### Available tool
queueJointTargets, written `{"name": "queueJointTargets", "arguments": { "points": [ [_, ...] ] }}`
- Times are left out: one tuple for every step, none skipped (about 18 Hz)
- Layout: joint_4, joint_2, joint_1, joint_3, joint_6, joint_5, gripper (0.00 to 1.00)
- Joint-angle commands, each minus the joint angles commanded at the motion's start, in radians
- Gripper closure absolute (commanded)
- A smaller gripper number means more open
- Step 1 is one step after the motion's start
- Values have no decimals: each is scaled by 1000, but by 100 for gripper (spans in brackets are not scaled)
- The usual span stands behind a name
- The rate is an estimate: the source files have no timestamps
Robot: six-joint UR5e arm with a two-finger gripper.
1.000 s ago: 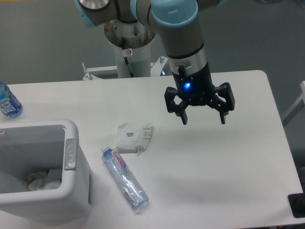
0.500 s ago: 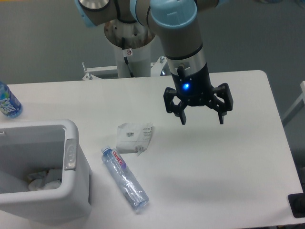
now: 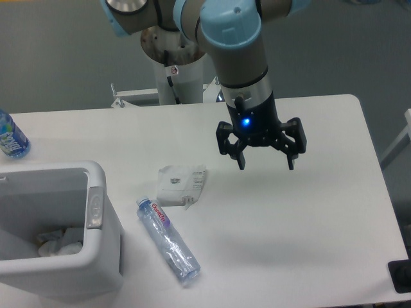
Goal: Place the trash in the trash can
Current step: 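Move the open gripper down toward the crumpled white paper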
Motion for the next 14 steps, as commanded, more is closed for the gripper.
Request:
{"name": "queueJointTargets", "arguments": {
  "points": [
    [3, 12, -2, -31, -2, -2, 0],
    [2, 21, -2, -55, 9, -2, 0],
    [0, 25, -2, -71, 15, -5, 0],
    [0, 25, -5, -83, 29, -3, 0],
    [0, 25, -6, -97, 58, -3, 0],
    [-4, 26, -8, -111, 92, -3, 0],
    [-7, 29, -9, -129, 127, -5, 0],
    [-9, 38, -11, -155, 179, -11, 0],
    [-9, 48, -15, -183, 258, -11, 0],
    [-9, 57, -18, -212, 344, -8, 0],
    [-7, 58, -21, -239, 413, -8, 0],
    [-4, 55, -23, -259, 460, -8, 0],
    [-3, 46, -25, -273, 485, -9, 0],
    [-3, 40, -31, -279, 498, -11, 0]
  ]
}}
